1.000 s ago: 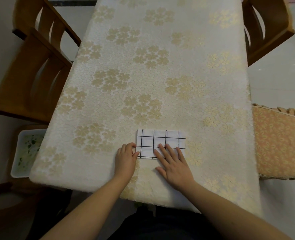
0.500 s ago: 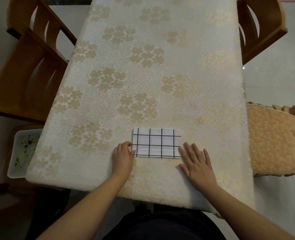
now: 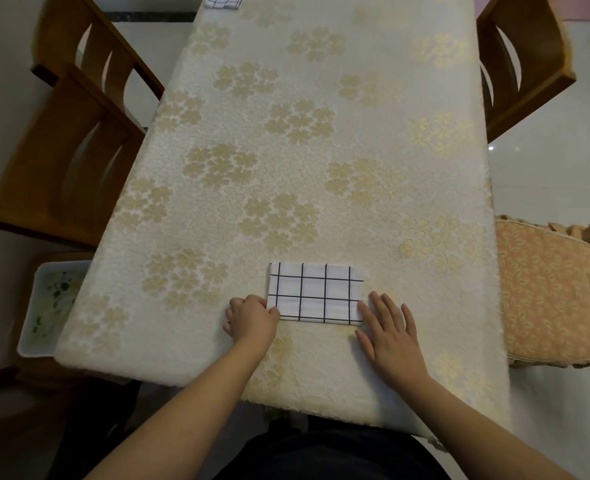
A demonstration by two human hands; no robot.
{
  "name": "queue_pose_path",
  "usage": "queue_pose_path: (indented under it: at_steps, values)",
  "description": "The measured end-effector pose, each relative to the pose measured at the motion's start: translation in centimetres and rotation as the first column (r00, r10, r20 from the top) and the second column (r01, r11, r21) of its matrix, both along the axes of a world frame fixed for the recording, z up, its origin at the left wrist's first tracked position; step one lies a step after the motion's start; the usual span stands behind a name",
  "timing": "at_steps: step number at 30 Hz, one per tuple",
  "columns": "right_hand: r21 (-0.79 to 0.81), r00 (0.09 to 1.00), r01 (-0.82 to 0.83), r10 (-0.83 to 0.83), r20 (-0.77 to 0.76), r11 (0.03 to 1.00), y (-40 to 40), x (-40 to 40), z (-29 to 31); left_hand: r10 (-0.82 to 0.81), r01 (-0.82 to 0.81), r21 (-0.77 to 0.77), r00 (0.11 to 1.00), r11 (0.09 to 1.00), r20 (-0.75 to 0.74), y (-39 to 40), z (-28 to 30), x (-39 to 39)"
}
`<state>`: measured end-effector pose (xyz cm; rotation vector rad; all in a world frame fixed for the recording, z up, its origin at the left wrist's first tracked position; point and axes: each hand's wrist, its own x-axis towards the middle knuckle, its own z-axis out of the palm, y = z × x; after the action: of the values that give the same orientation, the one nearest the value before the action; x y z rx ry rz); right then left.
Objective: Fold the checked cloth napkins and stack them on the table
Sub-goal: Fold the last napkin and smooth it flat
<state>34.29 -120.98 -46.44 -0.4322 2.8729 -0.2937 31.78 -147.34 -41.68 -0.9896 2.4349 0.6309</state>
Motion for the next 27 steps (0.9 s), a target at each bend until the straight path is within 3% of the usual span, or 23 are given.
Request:
queue_pose_path:
  at_steps: [10,13,16,18,21,24,27]
  values:
    - [-0.052,1.0,0.023,-0.023,-0.012,0.998,-0.7,-0.1,0.1,0.088,-0.016,0.297,0.969,0.955,-0.231,0.0,1.3,-0.6]
    - [-0.035,1.0,0.023,-0.023,-0.01,0.999,-0.6,-0.2,-0.1,0.224,-0.083,0.447,0.936,0.891,-0.271,-0.2,1.5,-1.8]
    - [-0.036,1.0,0.025,-0.025,-0.008,0.999,-0.5,-0.3,0.1,0.362,-0.19,0.571,0.909,0.799,-0.205,-0.5,1.6,-2.8]
    - [-0.06,0.999,0.048,-0.048,-0.006,0.997,-0.7,-0.2,0.2,0.324,-0.165,0.574,0.927,0.802,-0.187,-0.6,1.6,-3.1]
    - [-0.157,0.989,0.146,-0.146,0.014,0.977,-1.2,-0.3,0.3,0.151,0.003,0.484,0.948,0.875,-0.279,-0.6,2.7,-3.2]
    - [-0.362,0.949,0.313,-0.273,0.159,0.878,-2.0,-0.8,1.2,0.019,0.171,0.466,0.927,0.868,-0.375,-0.7,4.7,-2.9]
    - [-0.577,0.826,0.562,-0.364,0.431,0.592,-3.2,-1.8,3.4,-0.038,0.277,0.535,0.91,0.798,-0.414,-0.9,6.8,-2.5]
